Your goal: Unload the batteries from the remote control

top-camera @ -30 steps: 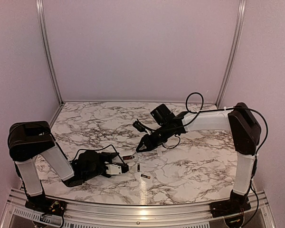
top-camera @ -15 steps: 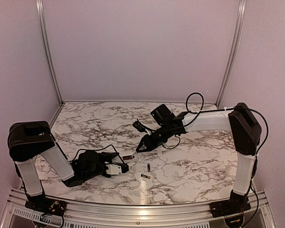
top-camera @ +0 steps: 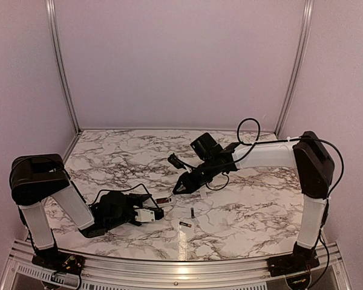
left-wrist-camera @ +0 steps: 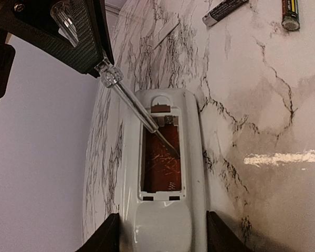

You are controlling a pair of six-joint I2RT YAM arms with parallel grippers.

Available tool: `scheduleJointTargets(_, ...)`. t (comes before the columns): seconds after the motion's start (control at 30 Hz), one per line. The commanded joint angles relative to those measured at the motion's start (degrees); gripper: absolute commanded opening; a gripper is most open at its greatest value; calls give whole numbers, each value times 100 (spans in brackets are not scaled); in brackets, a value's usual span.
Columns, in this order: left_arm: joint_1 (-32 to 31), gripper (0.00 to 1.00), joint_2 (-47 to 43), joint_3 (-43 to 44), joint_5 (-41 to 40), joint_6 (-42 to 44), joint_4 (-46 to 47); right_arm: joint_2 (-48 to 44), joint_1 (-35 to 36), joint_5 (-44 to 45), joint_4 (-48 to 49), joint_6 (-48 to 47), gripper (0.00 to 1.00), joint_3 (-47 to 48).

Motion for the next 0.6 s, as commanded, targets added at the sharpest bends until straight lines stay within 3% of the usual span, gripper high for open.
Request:
scheduleJointTargets(0.0, -130, 0, -257, 67, 561, -105, 298, 55, 110, 562, 180, -208, 0, -131)
scheduleJointTargets(0.23, -125, 0, -316, 58, 574, -175, 267, -115, 189, 724, 200, -379, 0, -110)
scheduleJointTargets(0.57, -121, 0, -332, 71, 498, -305, 314, -1093, 187, 1174, -46, -482, 0, -259)
